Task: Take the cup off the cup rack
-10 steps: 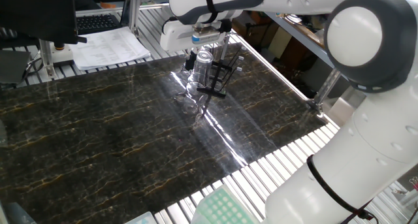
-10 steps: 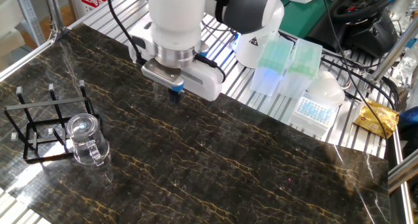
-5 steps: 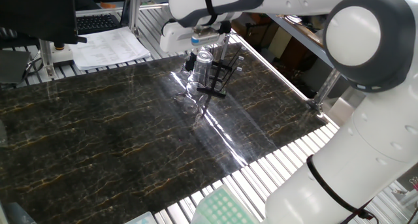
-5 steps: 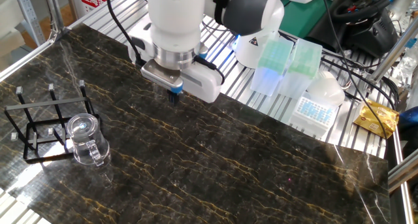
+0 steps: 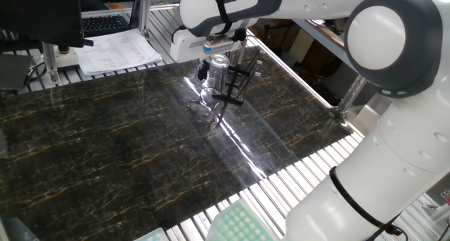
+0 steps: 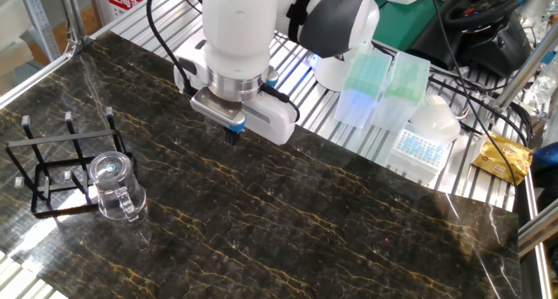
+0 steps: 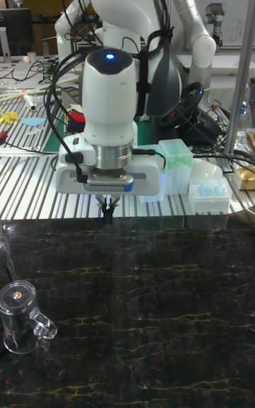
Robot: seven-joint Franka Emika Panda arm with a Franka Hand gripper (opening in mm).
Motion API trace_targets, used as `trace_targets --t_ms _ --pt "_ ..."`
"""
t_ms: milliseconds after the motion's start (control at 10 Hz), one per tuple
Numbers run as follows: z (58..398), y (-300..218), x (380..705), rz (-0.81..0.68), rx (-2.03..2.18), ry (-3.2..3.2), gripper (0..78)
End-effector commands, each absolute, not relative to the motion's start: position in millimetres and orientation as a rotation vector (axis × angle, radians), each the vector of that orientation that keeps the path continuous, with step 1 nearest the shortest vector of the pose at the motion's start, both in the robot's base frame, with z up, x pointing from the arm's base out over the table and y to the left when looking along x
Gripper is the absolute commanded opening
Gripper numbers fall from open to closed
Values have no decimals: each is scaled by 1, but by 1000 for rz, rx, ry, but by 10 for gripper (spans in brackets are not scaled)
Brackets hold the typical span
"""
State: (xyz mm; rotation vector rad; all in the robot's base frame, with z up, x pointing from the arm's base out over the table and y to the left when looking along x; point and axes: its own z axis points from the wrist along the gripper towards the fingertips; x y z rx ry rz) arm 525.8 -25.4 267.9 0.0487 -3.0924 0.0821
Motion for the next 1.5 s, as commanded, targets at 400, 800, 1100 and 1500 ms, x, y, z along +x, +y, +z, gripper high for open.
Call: trace_targets --t_ms 400,800,1100,1500 --pt "269 -26 526 79 -110 -3013 0" --pt "269 -26 526 135 -217 -3016 0" --pt "269 -26 526 134 -234 -3017 0" --pt "268 -39 541 187 -228 -3030 0"
